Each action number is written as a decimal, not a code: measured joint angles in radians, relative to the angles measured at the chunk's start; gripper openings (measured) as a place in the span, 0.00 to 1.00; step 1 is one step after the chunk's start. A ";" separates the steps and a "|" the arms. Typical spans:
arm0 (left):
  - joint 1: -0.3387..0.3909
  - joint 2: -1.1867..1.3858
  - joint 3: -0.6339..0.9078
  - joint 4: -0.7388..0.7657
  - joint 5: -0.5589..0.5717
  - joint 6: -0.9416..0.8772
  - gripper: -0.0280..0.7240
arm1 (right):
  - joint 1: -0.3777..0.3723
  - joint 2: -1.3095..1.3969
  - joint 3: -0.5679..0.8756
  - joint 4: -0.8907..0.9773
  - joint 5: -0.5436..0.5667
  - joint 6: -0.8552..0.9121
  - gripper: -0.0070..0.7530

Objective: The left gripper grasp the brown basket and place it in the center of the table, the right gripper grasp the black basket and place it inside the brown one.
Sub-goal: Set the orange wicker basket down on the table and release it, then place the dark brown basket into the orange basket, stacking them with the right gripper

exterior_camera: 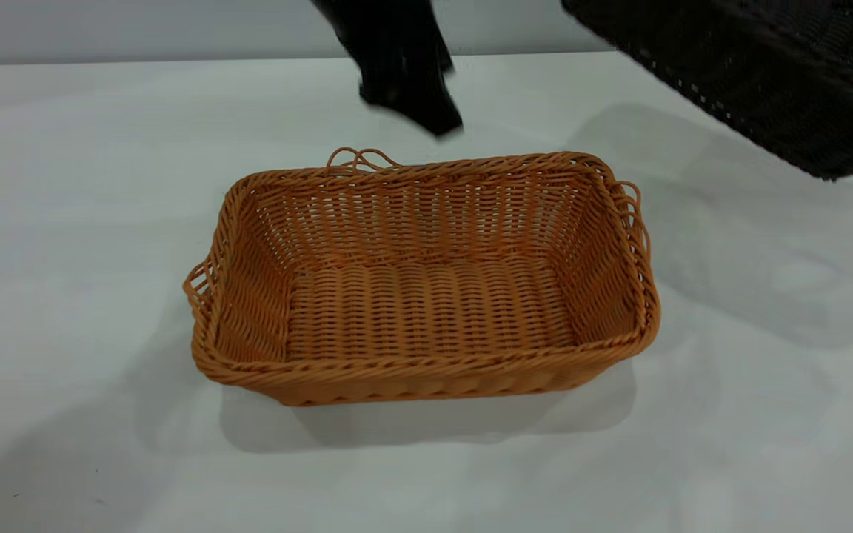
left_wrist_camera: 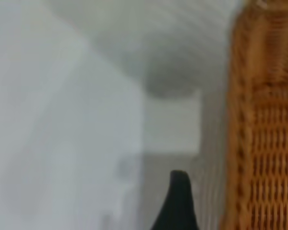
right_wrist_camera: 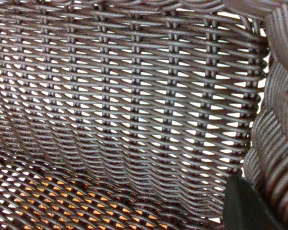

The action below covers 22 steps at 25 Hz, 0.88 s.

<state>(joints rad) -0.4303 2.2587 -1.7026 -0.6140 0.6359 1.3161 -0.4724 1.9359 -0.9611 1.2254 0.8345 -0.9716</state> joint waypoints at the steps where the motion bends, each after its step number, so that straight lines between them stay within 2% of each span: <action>1: 0.026 -0.019 0.000 -0.001 0.000 -0.061 0.81 | 0.007 -0.004 0.000 -0.010 0.003 0.006 0.11; 4: 0.114 -0.074 -0.001 -0.001 0.000 -0.268 0.81 | 0.065 -0.023 0.000 -0.018 0.005 0.029 0.11; 9: 0.225 -0.098 -0.002 -0.001 0.003 -0.411 0.81 | 0.283 -0.041 -0.021 -0.063 0.003 0.132 0.11; 13: 0.244 -0.098 -0.002 0.000 0.012 -0.417 0.81 | 0.468 -0.042 -0.030 -0.174 -0.044 0.265 0.11; 16: 0.244 -0.098 -0.002 0.000 0.014 -0.416 0.81 | 0.574 -0.042 -0.048 -0.273 -0.101 0.376 0.11; 22: 0.243 -0.098 -0.002 0.000 0.015 -0.414 0.81 | 0.704 -0.016 -0.052 -0.369 -0.184 0.490 0.11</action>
<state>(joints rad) -0.1869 2.1605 -1.7045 -0.6143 0.6511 0.9023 0.2317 1.9199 -1.0130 0.8567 0.6504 -0.4816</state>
